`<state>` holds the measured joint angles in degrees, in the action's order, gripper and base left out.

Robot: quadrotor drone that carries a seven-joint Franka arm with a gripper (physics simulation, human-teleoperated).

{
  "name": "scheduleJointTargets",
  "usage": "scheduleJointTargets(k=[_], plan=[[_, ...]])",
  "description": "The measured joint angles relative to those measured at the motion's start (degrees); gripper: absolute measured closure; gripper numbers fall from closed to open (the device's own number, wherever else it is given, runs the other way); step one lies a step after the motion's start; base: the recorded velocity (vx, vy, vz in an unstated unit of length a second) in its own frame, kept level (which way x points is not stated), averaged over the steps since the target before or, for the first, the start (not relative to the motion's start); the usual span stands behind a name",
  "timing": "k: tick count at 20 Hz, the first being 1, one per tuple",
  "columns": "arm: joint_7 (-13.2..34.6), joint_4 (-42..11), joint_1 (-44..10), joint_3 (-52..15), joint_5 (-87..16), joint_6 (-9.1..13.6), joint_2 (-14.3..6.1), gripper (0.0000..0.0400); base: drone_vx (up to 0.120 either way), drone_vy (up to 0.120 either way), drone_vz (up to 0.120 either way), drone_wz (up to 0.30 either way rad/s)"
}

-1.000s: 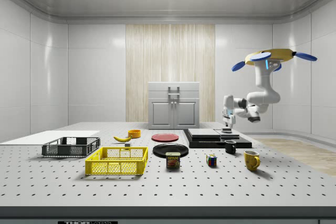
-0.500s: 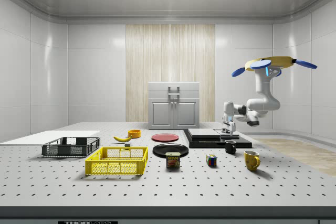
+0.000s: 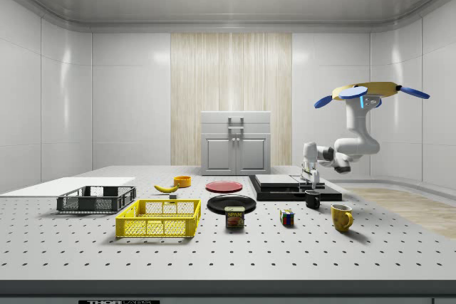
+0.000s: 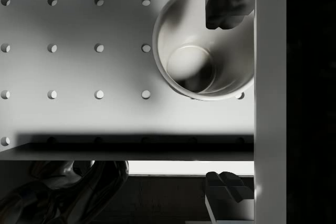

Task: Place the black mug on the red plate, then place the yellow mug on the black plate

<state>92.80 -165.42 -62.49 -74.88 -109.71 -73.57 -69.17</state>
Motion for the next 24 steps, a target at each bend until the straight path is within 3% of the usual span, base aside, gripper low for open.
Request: scheduleJointTargets(k=[24], plan=[[0.2,1.7,-0.9,6.0,-4.3,-8.3,-6.4,0.0,0.0,0.007,0.0,0.0]])
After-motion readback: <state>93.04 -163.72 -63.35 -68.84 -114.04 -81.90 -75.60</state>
